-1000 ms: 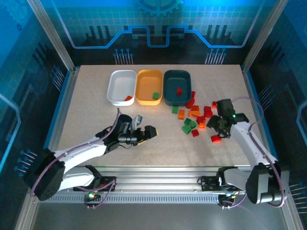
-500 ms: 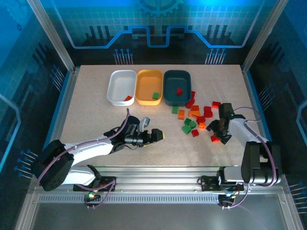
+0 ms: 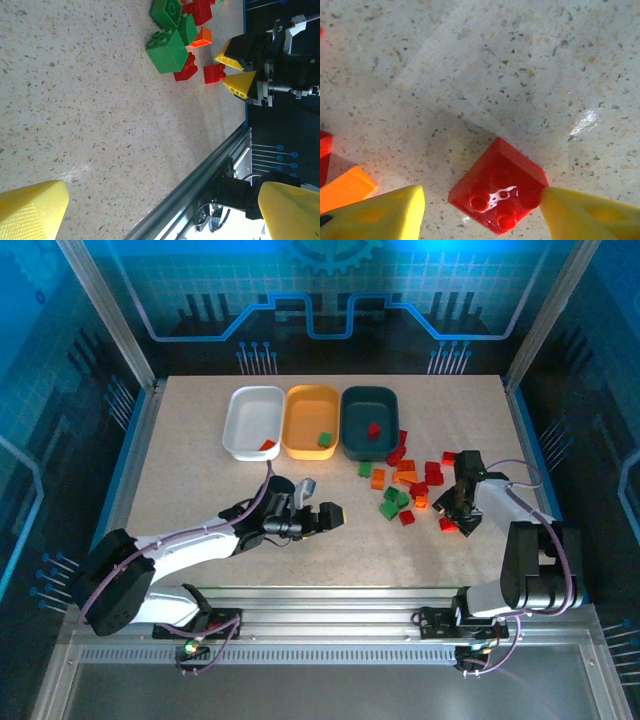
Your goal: Sort the legos into containers by color
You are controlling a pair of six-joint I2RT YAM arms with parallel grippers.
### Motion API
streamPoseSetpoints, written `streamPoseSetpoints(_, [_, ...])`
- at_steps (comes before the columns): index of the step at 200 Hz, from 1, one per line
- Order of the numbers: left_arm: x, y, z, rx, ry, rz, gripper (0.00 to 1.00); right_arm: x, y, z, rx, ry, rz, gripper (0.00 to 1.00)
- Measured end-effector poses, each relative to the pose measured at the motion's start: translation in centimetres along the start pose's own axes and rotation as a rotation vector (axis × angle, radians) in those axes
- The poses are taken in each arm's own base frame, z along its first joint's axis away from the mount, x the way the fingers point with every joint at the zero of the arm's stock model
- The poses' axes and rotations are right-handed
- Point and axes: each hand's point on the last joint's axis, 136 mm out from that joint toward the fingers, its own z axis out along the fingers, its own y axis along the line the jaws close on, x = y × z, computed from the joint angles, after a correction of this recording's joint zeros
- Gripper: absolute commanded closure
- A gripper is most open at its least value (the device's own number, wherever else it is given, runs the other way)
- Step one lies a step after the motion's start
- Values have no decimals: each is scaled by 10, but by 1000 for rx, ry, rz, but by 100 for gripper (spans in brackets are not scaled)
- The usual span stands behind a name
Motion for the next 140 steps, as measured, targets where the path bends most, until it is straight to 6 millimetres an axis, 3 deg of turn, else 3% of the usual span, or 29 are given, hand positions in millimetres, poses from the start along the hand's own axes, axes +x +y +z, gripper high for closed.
streamPoseSetpoints(33, [-1, 2, 1, -8, -3, 8, 1, -5, 7, -4, -35, -27, -64, 32])
streamPoseSetpoints(83, [-2, 5, 4, -18, 0, 1, 1, -10, 1, -25, -36, -84, -74, 25])
streamPoseSetpoints(140, [-2, 8, 4, -27, 2, -2, 1, 20, -5, 0, -96, 18, 18, 23])
